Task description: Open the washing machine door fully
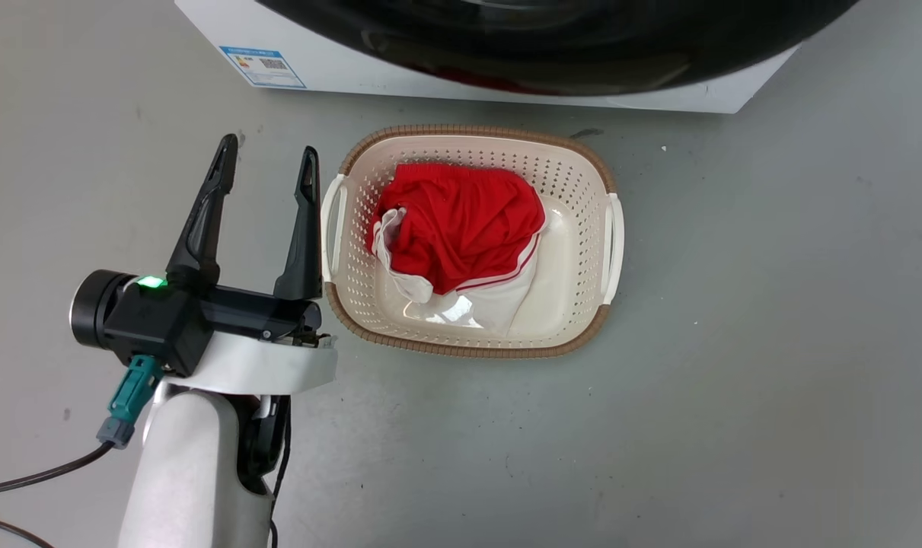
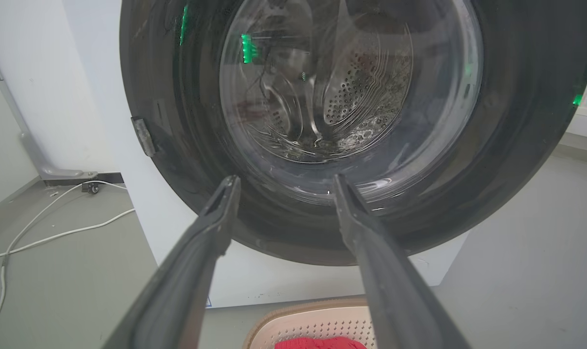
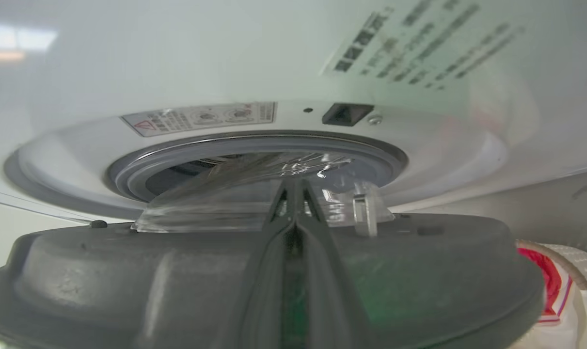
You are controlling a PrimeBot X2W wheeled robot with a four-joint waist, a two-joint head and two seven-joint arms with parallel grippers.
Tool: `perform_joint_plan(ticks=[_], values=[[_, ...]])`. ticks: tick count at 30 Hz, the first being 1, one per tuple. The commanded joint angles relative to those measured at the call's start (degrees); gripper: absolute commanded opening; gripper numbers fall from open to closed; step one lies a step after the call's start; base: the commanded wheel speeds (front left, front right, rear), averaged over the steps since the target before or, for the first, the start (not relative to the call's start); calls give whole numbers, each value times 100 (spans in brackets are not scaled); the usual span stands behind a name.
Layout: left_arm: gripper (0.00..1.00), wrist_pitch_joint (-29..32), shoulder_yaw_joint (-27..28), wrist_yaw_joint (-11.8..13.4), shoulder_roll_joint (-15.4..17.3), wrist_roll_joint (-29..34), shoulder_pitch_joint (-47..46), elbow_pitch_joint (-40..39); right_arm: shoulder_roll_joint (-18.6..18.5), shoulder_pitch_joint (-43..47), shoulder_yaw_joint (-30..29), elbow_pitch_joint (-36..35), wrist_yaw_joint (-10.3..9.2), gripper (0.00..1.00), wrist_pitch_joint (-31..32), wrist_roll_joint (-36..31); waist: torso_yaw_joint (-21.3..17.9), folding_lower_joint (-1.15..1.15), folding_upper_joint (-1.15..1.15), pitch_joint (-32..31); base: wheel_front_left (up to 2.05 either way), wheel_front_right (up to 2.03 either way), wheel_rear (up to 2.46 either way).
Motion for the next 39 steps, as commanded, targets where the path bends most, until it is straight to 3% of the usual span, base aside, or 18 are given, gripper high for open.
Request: perform_joint_plan(ticks=[1,10,23,39], values=[[100,-14,13,3,19,15,-83,4,180,139,72,-96,0,0,102,18,-15,-1,0,-26,0,0,0],[100,-14,-32,3,21,42,75,161,29,749,177,-433,0,0,687,413,-126,-1,0,-407,0,0,0],[100,-15,-26,2,-10,94,506,507,82,2078,584,-1375,0,0,1042,800,-302,-1,0,-1346,0,0,0],[100,-14,-123,89,-50,98,1052,817,196,3655,1198,-2828,0,0,817,1189,-335,-1,0,-2250,0,0,0]])
